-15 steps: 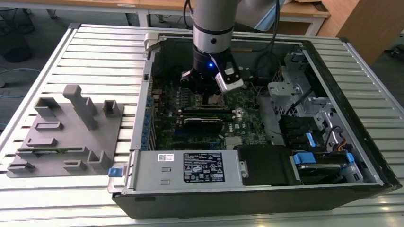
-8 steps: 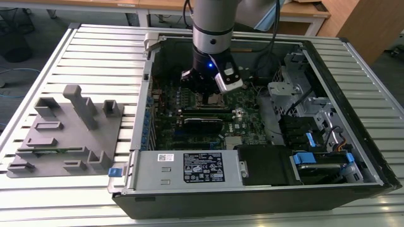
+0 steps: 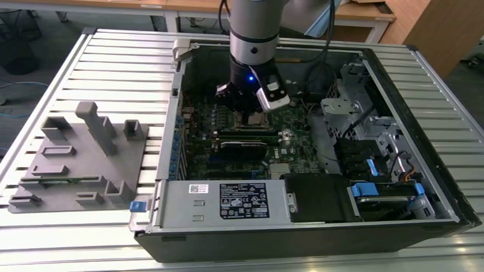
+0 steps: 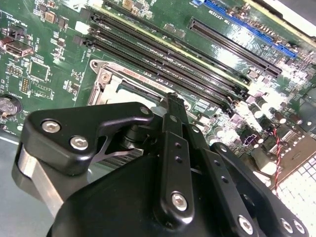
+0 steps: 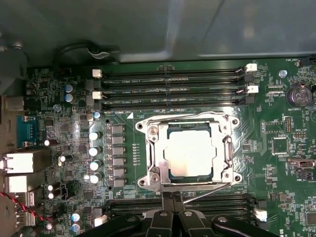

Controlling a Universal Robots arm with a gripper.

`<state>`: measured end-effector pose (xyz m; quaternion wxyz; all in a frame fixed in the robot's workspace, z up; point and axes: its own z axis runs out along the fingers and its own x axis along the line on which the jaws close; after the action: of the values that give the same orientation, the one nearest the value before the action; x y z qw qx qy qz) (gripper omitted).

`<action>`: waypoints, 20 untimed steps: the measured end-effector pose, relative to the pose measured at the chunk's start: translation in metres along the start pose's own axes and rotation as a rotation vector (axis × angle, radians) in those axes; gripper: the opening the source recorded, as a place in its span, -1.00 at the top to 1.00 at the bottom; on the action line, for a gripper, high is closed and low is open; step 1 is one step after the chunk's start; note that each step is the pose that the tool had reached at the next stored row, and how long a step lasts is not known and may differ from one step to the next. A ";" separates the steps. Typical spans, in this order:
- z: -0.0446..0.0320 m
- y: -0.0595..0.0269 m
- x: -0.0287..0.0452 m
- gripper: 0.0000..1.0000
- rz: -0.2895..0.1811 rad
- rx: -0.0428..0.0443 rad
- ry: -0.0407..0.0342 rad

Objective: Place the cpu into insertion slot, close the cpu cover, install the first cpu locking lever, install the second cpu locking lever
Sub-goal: 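Install the second cpu locking lever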

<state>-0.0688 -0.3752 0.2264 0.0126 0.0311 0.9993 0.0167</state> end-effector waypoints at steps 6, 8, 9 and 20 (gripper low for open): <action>0.0002 -0.0009 0.0031 0.79 0.000 0.0005 -0.0001; 0.0003 -0.0021 0.0031 0.79 0.001 0.0005 -0.0003; 0.0002 -0.0028 0.0030 0.79 0.001 0.0007 -0.0003; 0.0004 -0.0056 0.0034 0.79 0.000 0.0015 -0.0006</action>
<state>-0.0725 -0.3806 0.2257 0.0129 0.0314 0.9993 0.0159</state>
